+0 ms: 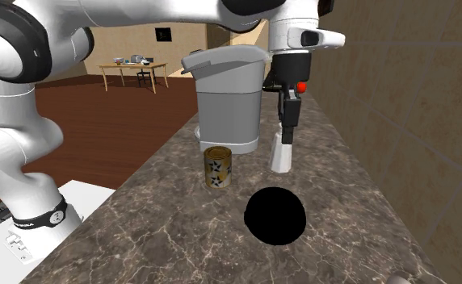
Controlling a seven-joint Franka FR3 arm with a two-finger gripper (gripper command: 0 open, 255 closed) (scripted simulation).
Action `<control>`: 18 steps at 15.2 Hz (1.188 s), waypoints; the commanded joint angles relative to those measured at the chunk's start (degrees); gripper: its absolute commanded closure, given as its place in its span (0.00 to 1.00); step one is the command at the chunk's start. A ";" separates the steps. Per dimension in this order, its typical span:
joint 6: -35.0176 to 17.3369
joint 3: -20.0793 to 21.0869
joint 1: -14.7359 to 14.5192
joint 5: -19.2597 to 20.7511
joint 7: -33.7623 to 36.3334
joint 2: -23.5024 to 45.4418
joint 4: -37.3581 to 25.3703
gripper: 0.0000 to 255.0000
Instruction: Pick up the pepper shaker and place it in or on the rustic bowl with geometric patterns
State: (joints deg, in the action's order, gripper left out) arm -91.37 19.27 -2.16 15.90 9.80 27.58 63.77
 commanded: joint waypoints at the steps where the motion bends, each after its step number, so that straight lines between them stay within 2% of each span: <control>1: -1.18 -0.15 0.57 -0.04 -0.50 0.13 0.96 1.00; 18: -14.90 -0.34 2.38 0.09 1.54 -1.16 16.19 1.00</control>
State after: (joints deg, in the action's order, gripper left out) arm -105.51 18.96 0.18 15.92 11.20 26.35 79.30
